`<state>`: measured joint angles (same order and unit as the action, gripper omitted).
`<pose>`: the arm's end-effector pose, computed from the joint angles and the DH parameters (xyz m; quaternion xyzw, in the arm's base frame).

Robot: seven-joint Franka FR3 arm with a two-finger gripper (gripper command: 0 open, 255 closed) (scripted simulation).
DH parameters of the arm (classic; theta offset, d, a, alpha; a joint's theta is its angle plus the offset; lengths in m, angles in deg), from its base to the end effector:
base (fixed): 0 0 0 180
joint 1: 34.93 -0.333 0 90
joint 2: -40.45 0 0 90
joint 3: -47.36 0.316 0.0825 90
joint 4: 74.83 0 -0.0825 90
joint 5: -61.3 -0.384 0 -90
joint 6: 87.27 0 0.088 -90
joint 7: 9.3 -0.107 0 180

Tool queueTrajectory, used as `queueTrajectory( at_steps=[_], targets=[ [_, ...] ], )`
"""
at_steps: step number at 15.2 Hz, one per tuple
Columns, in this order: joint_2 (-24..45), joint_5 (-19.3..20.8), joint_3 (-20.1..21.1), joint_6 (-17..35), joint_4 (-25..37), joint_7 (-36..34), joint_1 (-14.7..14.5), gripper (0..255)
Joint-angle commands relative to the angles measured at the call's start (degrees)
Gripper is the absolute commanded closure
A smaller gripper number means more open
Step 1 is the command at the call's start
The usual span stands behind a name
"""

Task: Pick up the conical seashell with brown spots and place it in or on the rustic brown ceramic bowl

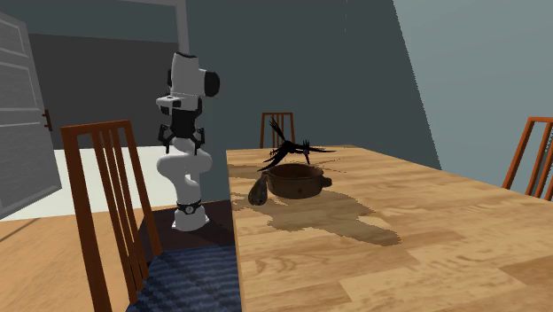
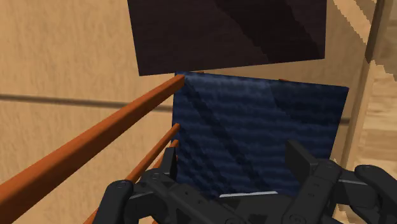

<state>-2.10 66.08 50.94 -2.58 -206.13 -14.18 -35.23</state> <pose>0.3092 0.0176 0.5997 0.9972 -0.0200 -0.0315 0.0650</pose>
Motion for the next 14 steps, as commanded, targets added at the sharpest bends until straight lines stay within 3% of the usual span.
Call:
queueTrajectory(
  at_steps=[1,14],
  targets=[
    [0.0,0.0,0.0,0.0,0.0,0.0,0.0,0],
    [18.6,-5.5,6.3,19.2,6.4,-7.8,-2.6,0]
  ],
)
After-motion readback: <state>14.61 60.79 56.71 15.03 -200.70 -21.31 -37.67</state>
